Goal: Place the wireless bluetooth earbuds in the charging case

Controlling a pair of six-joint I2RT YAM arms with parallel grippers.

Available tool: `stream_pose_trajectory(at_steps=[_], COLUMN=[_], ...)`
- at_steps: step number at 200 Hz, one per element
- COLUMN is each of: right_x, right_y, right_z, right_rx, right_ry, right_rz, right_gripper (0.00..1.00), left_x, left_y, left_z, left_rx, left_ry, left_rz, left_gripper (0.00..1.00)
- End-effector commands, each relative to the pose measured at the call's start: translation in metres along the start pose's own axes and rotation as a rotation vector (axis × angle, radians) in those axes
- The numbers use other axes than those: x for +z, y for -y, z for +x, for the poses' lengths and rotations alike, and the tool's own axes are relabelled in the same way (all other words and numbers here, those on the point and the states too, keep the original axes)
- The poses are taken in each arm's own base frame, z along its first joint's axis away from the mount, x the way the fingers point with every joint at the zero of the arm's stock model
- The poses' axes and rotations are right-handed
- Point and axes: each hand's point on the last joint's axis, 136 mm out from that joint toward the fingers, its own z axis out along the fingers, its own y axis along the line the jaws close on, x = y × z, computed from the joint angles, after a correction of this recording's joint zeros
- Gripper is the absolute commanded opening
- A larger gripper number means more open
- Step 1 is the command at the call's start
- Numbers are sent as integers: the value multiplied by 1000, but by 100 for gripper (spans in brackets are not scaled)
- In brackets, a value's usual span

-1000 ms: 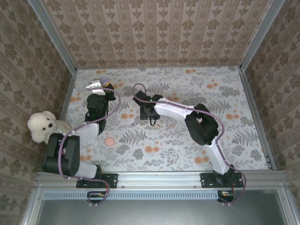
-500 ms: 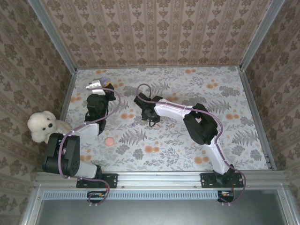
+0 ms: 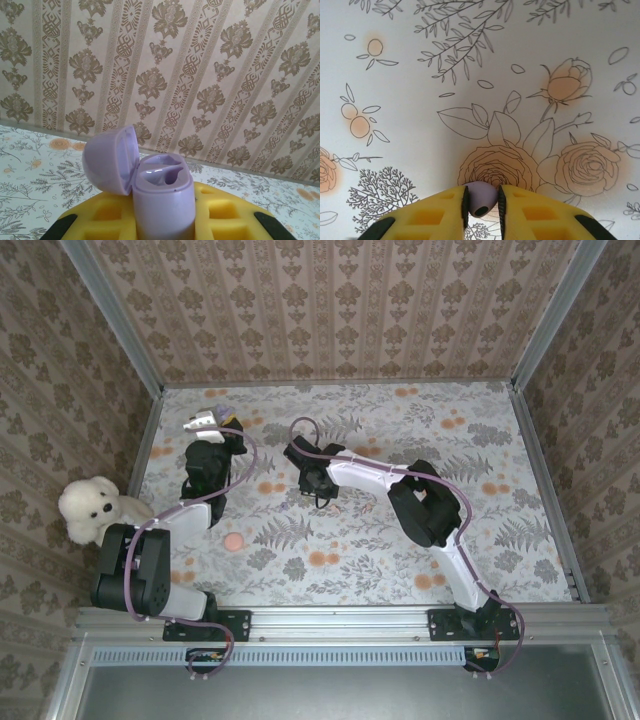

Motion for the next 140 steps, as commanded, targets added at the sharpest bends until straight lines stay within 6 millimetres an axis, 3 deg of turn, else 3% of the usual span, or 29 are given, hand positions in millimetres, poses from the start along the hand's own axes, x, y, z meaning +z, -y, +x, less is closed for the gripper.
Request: stream_pose_trajectory(at_steps=[1, 99, 140], right_x=[11, -5, -8], right_y=[3, 2, 6], right_z=[5, -4, -7], right_rx=[-102, -785, -803], right_ry=[-54, -35, -67], right_rz=[8, -3, -36], right_gripper=[23, 24, 32], left_x=[0, 1, 1], left_y=[5, 7, 8], left_z=[-12, -14, -14], left_rx=[-9, -21, -22], left_ry=[43, 42, 42], left_rz=[13, 21, 24], left_gripper=[0, 0, 0])
